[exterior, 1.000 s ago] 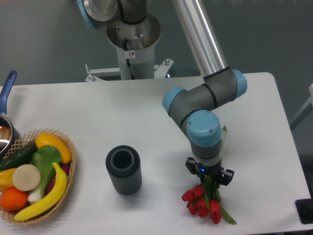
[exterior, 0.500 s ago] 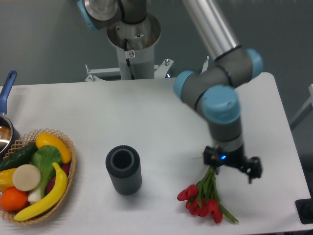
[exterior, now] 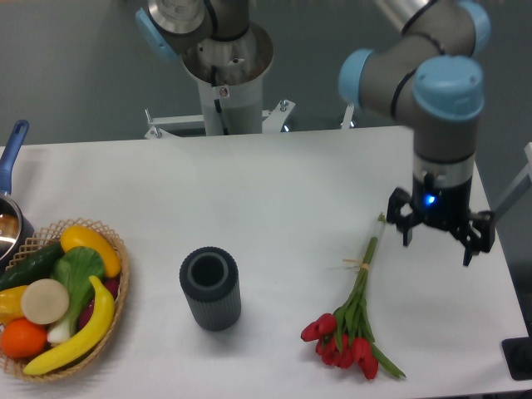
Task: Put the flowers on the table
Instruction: 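Open the gripper to release the tulips and lift it away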
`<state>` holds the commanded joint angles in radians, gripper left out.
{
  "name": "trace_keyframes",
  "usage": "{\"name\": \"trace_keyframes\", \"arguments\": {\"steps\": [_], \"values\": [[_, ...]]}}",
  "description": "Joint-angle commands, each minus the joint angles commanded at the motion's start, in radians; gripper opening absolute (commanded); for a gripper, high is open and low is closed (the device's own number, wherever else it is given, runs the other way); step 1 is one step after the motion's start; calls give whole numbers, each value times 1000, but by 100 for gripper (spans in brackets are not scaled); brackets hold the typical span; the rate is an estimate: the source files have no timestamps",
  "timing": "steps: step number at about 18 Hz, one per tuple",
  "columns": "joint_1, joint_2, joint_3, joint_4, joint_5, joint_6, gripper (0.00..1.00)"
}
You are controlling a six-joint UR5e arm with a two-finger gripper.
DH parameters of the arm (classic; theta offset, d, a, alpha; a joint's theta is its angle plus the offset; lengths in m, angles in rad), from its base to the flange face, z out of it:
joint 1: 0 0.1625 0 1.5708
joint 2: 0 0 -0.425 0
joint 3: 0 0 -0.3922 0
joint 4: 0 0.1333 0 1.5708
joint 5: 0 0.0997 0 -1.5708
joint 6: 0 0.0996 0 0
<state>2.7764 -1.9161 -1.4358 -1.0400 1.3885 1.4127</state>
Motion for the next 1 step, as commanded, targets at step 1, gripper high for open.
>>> {"name": "trace_keyframes", "arguments": {"steps": [1], "values": [[14,3,-2,0,-17,0,100]]}}
